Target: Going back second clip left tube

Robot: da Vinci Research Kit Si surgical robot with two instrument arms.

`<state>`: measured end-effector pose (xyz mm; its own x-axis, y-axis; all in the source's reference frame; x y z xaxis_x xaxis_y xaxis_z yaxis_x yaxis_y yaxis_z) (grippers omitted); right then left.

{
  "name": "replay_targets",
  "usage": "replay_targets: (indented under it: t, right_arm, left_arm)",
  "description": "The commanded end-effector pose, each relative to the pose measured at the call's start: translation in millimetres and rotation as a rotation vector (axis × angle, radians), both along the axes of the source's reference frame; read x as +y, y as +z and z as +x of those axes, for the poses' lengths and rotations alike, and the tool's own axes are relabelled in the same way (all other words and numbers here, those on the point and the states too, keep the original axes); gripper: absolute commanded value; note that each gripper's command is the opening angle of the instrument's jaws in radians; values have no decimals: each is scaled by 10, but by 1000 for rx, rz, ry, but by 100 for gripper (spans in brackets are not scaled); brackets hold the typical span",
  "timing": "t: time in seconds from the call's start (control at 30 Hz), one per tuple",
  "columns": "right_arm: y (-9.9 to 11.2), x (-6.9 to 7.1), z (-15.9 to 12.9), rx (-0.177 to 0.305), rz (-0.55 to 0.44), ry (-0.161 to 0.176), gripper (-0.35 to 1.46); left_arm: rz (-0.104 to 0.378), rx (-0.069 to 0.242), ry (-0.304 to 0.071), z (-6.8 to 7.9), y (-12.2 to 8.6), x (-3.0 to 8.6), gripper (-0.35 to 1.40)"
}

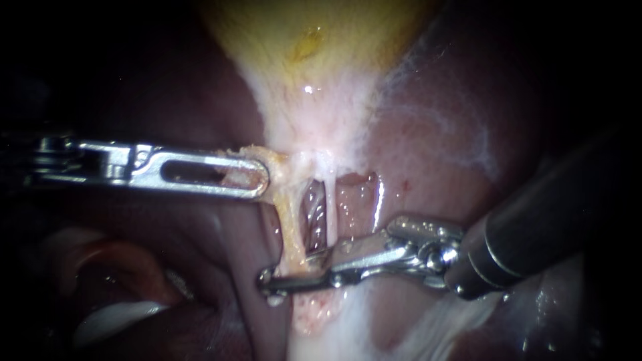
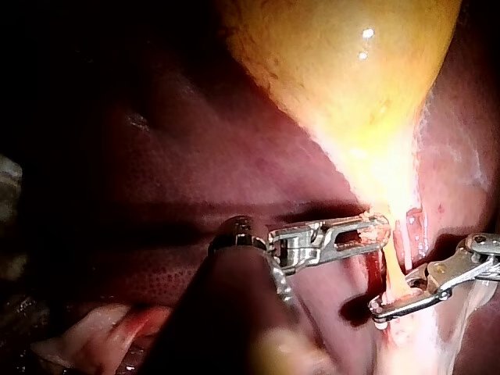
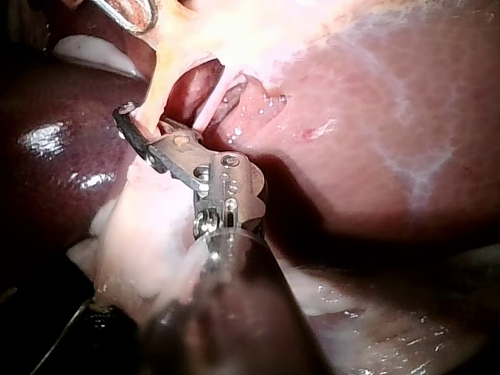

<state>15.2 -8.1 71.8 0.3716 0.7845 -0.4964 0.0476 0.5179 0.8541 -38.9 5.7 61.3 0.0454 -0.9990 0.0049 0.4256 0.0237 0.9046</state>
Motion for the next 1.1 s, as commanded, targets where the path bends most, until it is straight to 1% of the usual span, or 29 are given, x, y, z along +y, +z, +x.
replay_targets:
  t: [0.03,0.1,0.2,0.23,0.27,0.3,0.33,0.37,0.43,0.5,0.53,0.6,0.67,0.83,1.1]
  right_arm:
    - [0,1,-1,0,0,0,-35]
    - [0,1,-1,0,0,0,-35]
    - [0,1,-4,-9,-21,20,-35]
    - [1,0,-6,10,-76,9,-21]
    - [1,1,-7,22,-108,2,-8]
    - [1,1,-8,30,-137,-1,10]
    - [2,2,-8,40,-183,-3,23]
    - [2,2,-7,46,-233,-1,34]
    - [3,4,-5,47,-284,7,44]
    - [5,5,-3,49,-338,12,46]
    - [6,6,-2,42,-365,23,48]
    - [8,8,-2,31,-397,36,49]
    - [11,11,-4,29,-423,39,50]
    - [12,13,-14,34,-452,34,50]
    - [-3,11,-45,58,-458,13,50]
  left_arm:
    - [-1,1,-2,0,0,0,-35]
    - [-1,1,-2,0,1,0,-35]
    - [-1,1,-1,0,1,1,-35]
    - [-1,1,-1,1,1,1,-35]
    - [-1,1,-1,1,1,1,-35]
    - [-1,1,-1,1,1,1,-35]
    - [-1,1,-1,1,1,1,-35]
    - [-1,1,-1,1,1,1,-35]
    - [-1,1,-1,1,1,1,-35]
    - [-1,1,-1,1,1,1,-35]
    - [-1,1,-1,1,1,1,-35]
    - [-1,1,-1,1,1,1,-35]
    - [-1,1,-1,1,1,1,-35]
    - [-1,1,-1,1,1,0,-35]
    - [-1,1,-1,3,1,0,-35]
